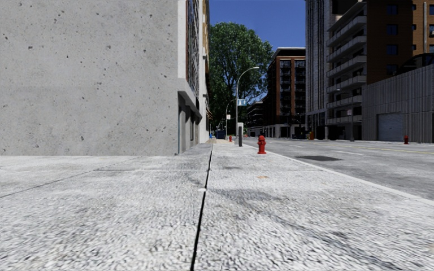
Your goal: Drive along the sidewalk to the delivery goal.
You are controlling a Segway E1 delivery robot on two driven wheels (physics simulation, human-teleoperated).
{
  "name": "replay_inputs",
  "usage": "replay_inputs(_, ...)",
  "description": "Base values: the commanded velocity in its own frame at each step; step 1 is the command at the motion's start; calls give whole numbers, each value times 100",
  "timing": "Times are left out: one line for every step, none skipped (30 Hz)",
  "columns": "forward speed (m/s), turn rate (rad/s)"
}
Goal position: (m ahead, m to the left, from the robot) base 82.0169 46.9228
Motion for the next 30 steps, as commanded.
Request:
replay_inputs(200, 0)
replay_inputs(200, 0)
replay_inputs(200, 0)
replay_inputs(200, 0)
replay_inputs(200, 0)
replay_inputs(200, 0)
replay_inputs(200, 0)
replay_inputs(200, 0)
replay_inputs(200, 0)
replay_inputs(200, 0)
replay_inputs(200, 0)
replay_inputs(200, 0)
replay_inputs(200, 0)
replay_inputs(200, 0)
replay_inputs(200, 0)
replay_inputs(200, 0)
replay_inputs(200, 0)
replay_inputs(200, 0)
replay_inputs(200, 0)
replay_inputs(200, 0)
replay_inputs(200, 0)
replay_inputs(200, 0)
replay_inputs(200, 0)
replay_inputs(200, 0)
replay_inputs(200, 0)
replay_inputs(200, 0)
replay_inputs(200, 0)
replay_inputs(200, 0)
replay_inputs(200, 0)
replay_inputs(200, 0)
